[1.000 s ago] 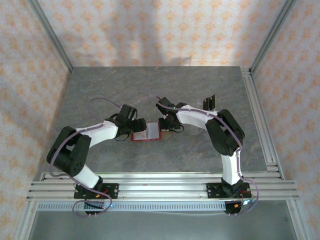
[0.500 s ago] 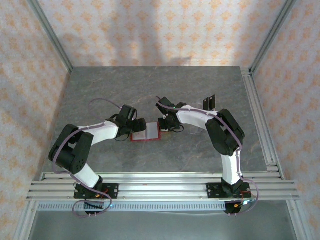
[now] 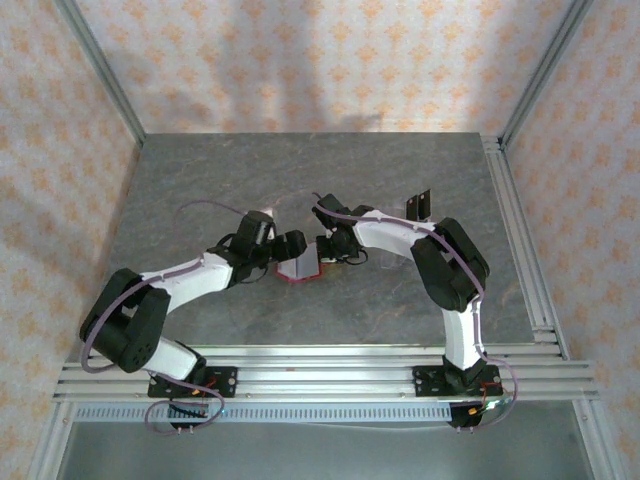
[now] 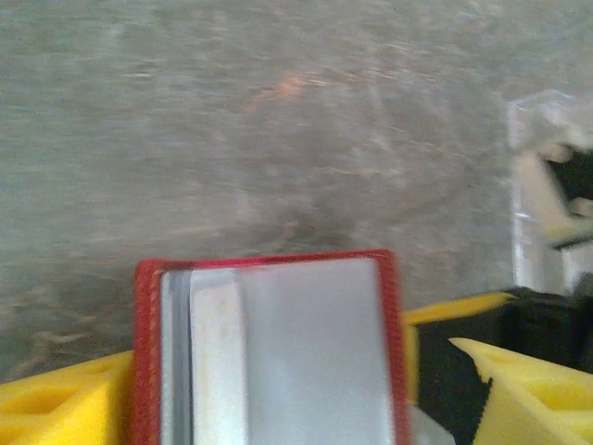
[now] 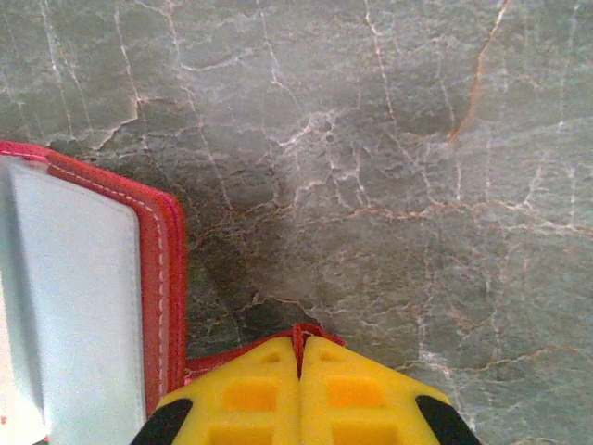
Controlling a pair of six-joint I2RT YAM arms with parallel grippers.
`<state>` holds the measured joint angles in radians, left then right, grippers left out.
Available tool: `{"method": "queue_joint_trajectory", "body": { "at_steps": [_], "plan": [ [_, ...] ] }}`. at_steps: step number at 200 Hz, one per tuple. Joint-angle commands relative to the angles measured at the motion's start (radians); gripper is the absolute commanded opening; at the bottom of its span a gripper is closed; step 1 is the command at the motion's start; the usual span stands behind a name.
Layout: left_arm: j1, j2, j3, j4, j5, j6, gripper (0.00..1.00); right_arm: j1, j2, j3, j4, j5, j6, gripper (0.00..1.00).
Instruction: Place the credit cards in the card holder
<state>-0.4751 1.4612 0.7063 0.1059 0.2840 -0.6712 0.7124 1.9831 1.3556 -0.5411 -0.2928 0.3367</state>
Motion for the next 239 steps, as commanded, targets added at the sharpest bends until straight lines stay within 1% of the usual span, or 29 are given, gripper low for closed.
{"method": "queue_joint_trajectory", "body": {
  "at_steps": [1,35,68,103,112,126,153,191,215,239],
  "plan": [
    [-0.042,-0.004,0.045,0.047,0.001,-0.037,0.81,0.001,0.023,-0.027,0.007,-0.013,0.009,0.00],
    [-0.082,0.058,0.056,0.079,-0.023,-0.057,0.81,-0.024,-0.028,-0.056,0.021,-0.022,0.021,0.00],
    [-0.100,0.123,0.047,0.116,-0.044,-0.074,0.81,-0.052,-0.079,-0.094,0.042,-0.042,0.036,0.00],
    [-0.109,0.172,0.047,0.136,-0.051,-0.088,0.81,-0.062,-0.123,-0.131,0.066,-0.058,0.050,0.28],
    [-0.112,0.174,0.053,0.132,-0.052,-0.087,0.81,-0.065,-0.146,-0.150,0.076,-0.060,0.057,0.32],
    [-0.117,0.165,0.061,0.120,-0.059,-0.084,0.81,-0.070,-0.194,-0.181,0.098,-0.060,0.073,0.35],
    [-0.127,0.141,0.093,0.089,-0.070,-0.074,0.81,-0.088,-0.248,-0.215,0.119,-0.062,0.090,0.35],
    [-0.142,0.145,0.151,0.048,-0.072,-0.061,0.80,-0.101,-0.200,-0.195,0.108,-0.065,0.066,0.33],
    [-0.152,0.165,0.188,0.039,-0.058,-0.059,0.80,-0.115,-0.174,-0.198,0.111,-0.066,0.058,0.28],
    [-0.166,0.198,0.231,0.023,-0.043,-0.058,0.80,-0.130,-0.183,-0.220,0.118,-0.063,0.052,0.17]
  ]
}}
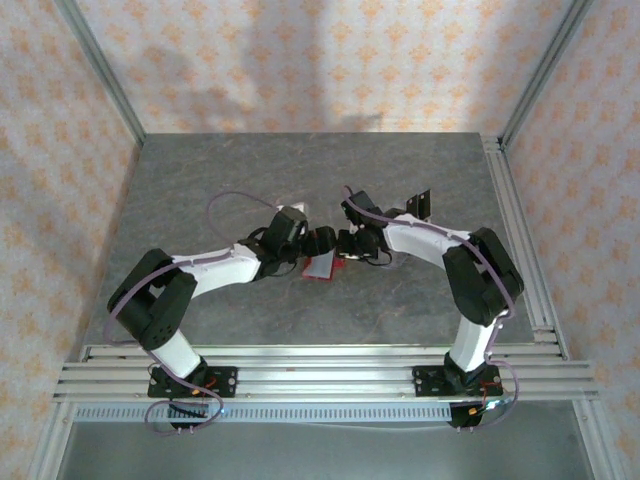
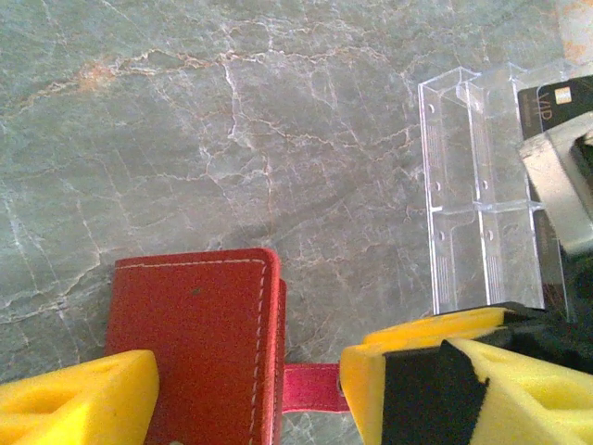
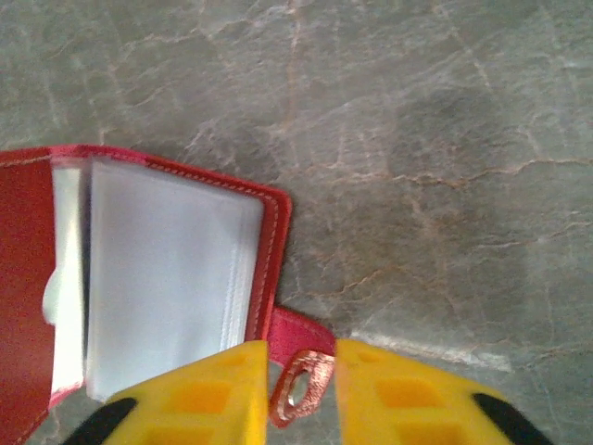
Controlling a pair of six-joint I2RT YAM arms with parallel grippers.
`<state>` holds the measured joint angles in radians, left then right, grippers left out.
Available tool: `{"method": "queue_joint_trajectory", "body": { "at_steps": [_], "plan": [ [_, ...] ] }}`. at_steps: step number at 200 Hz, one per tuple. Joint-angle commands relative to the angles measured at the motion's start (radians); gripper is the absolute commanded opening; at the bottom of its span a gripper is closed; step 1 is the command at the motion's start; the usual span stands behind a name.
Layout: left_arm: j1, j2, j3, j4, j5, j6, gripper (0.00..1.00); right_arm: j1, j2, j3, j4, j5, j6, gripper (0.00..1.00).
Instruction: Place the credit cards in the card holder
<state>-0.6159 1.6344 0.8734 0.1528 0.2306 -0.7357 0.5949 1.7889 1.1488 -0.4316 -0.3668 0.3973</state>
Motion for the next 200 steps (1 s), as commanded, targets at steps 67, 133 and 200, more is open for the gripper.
{"method": "queue_joint_trajectory", "body": {
  "at_steps": [67,133,200],
  "plan": [
    [-0.064,0.131,0.136,-0.052,0.015,-0.026,0.79,-0.045,-0.057,-0.113,0.084,-0.046,0.023,0.00],
    [-0.106,0.187,0.133,-0.113,-0.116,-0.152,0.78,-0.089,-0.118,-0.223,0.292,-0.208,0.137,0.00],
    [-0.127,0.123,0.067,-0.109,-0.219,-0.231,0.78,-0.083,-0.038,-0.279,0.524,-0.332,0.295,0.00]
  ]
}}
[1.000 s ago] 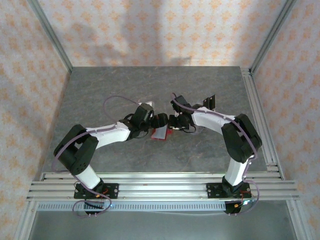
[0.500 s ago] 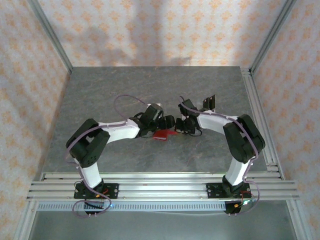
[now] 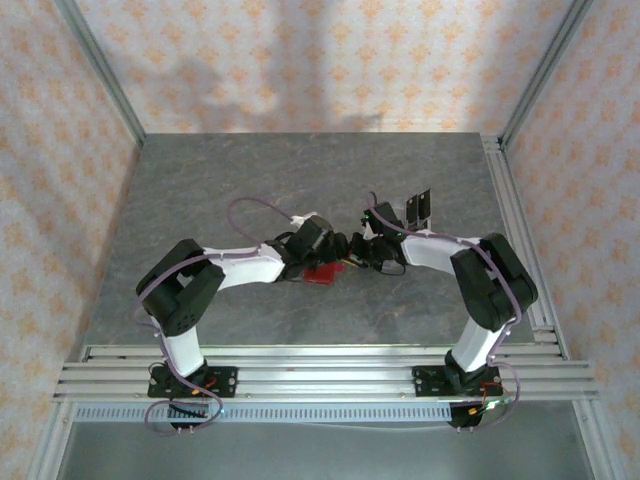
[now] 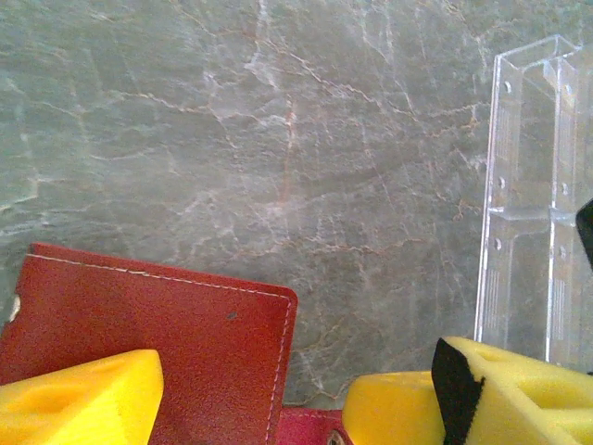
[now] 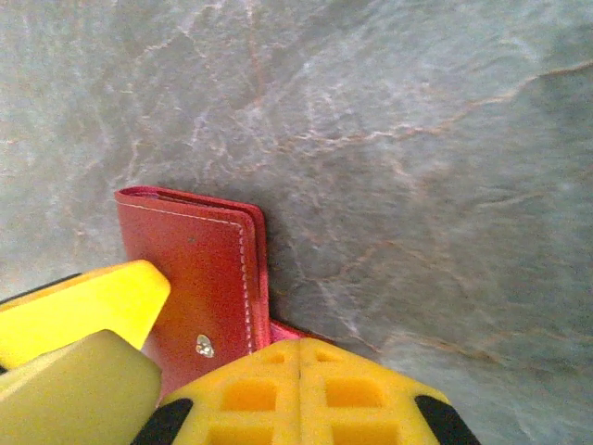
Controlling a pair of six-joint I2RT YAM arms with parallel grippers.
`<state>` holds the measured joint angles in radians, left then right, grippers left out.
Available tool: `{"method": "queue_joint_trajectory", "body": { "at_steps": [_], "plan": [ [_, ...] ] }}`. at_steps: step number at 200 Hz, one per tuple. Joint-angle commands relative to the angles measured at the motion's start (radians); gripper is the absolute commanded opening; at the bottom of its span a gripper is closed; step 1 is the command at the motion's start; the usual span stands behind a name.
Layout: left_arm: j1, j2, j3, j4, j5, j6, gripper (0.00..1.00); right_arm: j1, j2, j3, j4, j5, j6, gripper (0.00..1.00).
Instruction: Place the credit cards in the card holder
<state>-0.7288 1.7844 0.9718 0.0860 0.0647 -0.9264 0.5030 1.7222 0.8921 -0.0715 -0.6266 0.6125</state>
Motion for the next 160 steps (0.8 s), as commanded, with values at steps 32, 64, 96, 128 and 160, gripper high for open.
{"method": "queue_joint_trajectory", "body": {
  "at_steps": [32,64,96,128,160],
  "plan": [
    [-0.013,-0.043,-0.009,-0.060,-0.046,-0.025,0.81,0.013,0.049,-0.037,0.184,-0.062,0.092,0.00],
    [-0.009,-0.052,0.118,-0.249,-0.084,0.075,0.83,0.013,0.055,-0.026,0.165,-0.053,0.080,0.00],
    [0.013,-0.052,0.227,-0.405,-0.109,0.167,0.83,0.012,0.059,-0.003,0.131,-0.044,0.061,0.00],
    [0.056,-0.064,0.295,-0.532,-0.141,0.273,0.84,0.012,0.058,0.022,0.084,-0.033,0.032,0.00],
    [0.138,-0.086,0.299,-0.591,-0.055,0.439,0.82,0.011,0.052,0.042,0.036,-0.032,0.003,0.00]
  ]
}}
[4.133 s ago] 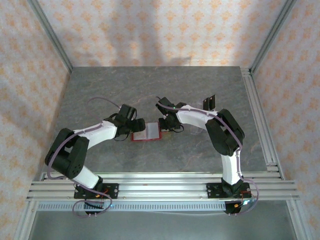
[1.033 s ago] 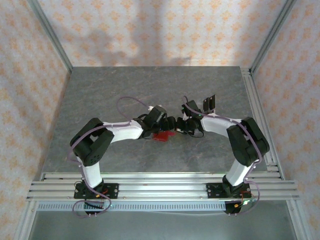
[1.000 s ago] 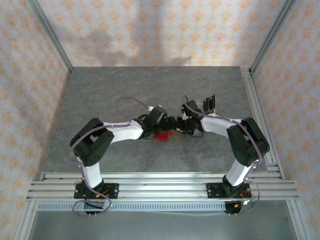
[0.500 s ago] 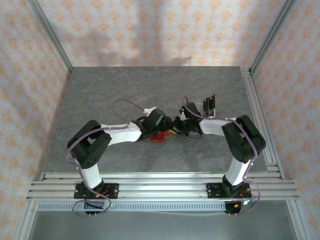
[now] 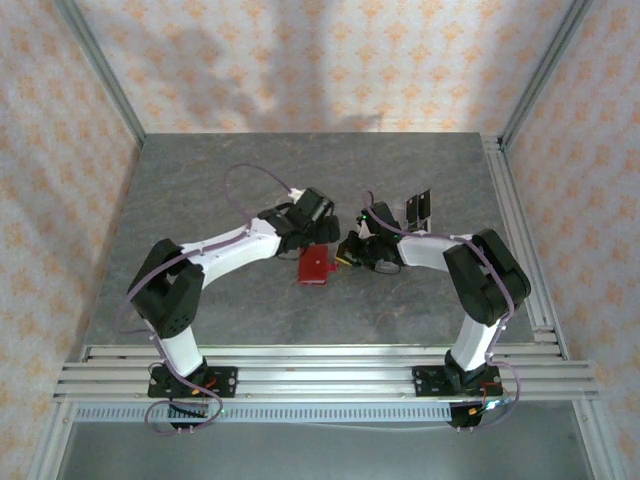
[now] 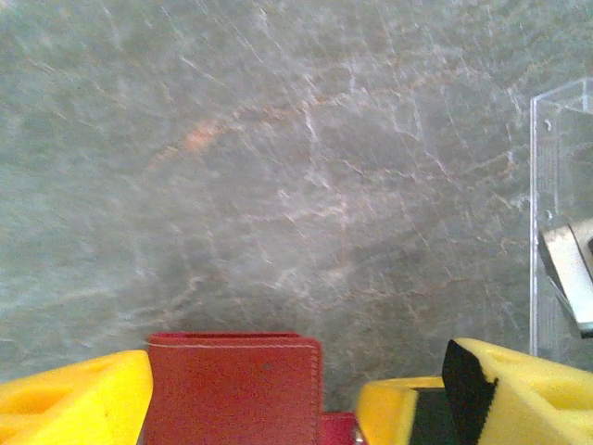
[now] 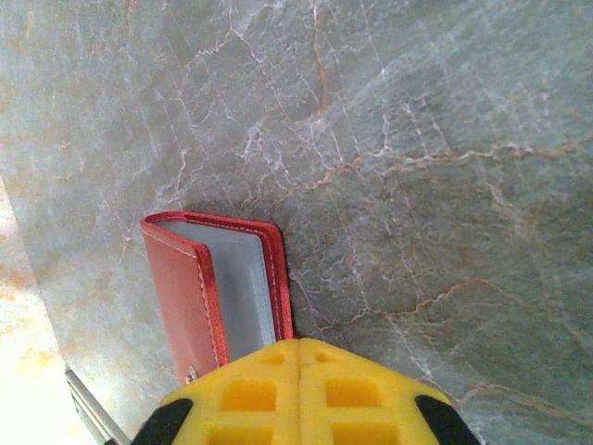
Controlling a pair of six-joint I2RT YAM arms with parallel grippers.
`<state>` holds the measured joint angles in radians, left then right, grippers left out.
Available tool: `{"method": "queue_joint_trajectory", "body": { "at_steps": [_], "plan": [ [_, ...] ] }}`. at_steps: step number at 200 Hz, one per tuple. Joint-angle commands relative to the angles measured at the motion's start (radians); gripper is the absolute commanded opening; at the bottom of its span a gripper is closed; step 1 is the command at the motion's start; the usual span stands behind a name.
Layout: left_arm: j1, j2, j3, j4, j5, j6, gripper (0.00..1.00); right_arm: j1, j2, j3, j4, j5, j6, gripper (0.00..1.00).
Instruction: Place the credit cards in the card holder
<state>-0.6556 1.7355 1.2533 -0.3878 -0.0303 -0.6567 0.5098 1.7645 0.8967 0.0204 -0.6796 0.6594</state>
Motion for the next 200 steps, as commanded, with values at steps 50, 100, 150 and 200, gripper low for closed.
{"method": "queue_joint_trajectory", "body": {
  "at_steps": [50,100,150,200],
  "plan": [
    [0.140,-0.001,-0.015,-0.155,0.165,0.322,0.79,0.003,-0.006,0.085,-0.169,0.032,-0.115,0.00],
    [0.135,0.015,-0.046,-0.126,0.200,0.328,0.76,0.004,-0.016,0.122,-0.260,0.046,-0.162,0.00],
    [0.089,0.019,-0.068,-0.175,0.097,0.335,0.74,0.009,-0.030,0.136,-0.299,0.054,-0.177,0.00],
    [0.061,0.032,-0.119,-0.175,0.029,0.315,0.74,0.023,-0.030,0.155,-0.323,0.062,-0.179,0.00]
  ]
}}
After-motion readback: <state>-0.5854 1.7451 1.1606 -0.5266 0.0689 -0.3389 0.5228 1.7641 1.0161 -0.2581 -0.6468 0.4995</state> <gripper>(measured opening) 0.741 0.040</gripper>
